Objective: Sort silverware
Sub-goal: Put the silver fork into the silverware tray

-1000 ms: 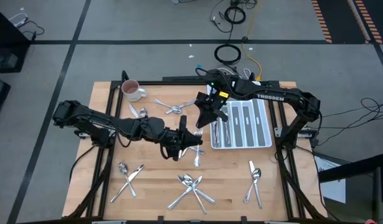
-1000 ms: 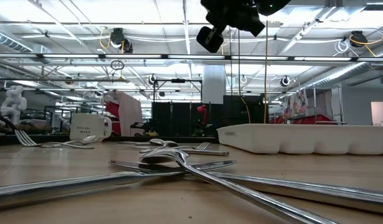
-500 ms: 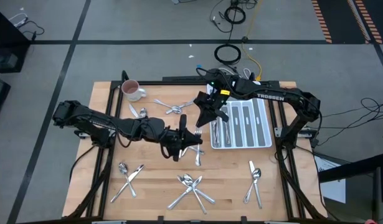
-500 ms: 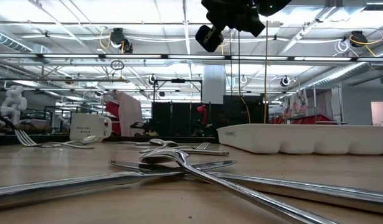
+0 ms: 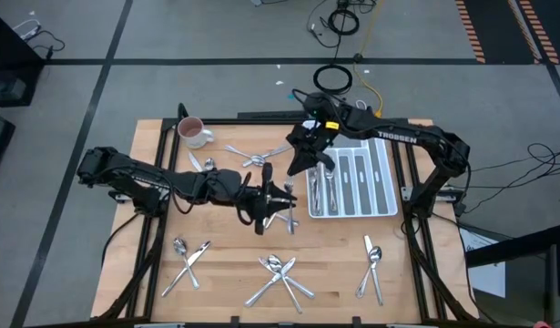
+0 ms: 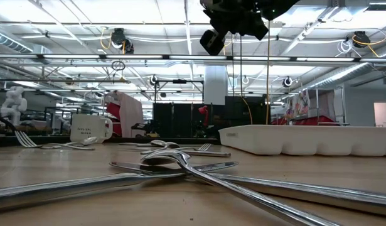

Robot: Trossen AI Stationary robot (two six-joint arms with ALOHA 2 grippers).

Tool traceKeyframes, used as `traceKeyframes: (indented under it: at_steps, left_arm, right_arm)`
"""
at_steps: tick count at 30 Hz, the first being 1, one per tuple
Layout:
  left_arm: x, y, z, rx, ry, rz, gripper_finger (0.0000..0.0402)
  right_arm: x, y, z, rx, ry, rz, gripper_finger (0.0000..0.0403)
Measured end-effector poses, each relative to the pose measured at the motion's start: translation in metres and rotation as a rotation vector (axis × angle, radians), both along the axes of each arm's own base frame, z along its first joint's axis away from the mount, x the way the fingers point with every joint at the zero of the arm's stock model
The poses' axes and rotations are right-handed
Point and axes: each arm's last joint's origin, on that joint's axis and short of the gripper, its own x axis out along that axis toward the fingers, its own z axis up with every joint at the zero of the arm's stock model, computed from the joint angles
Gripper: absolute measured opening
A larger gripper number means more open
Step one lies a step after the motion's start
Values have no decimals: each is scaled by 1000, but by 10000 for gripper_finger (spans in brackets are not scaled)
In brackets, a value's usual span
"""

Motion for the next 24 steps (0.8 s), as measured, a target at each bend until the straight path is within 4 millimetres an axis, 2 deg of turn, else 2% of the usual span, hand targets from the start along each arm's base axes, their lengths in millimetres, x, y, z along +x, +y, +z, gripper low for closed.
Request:
traceKeyframes:
  at_steps: [12, 17, 24]
  left_arm:
    - [0, 3, 0, 15, -3, 110, 114]
    - [0, 5, 0, 33, -5, 196, 114]
    - [-1, 4, 2, 25, -18, 190, 114]
  right_arm:
    - [-20, -41, -1, -12, -4, -118, 0]
    - [-35, -58, -8, -22, 45, -179, 0]
    - [-62, -83, -21, -91, 157, -304, 1]
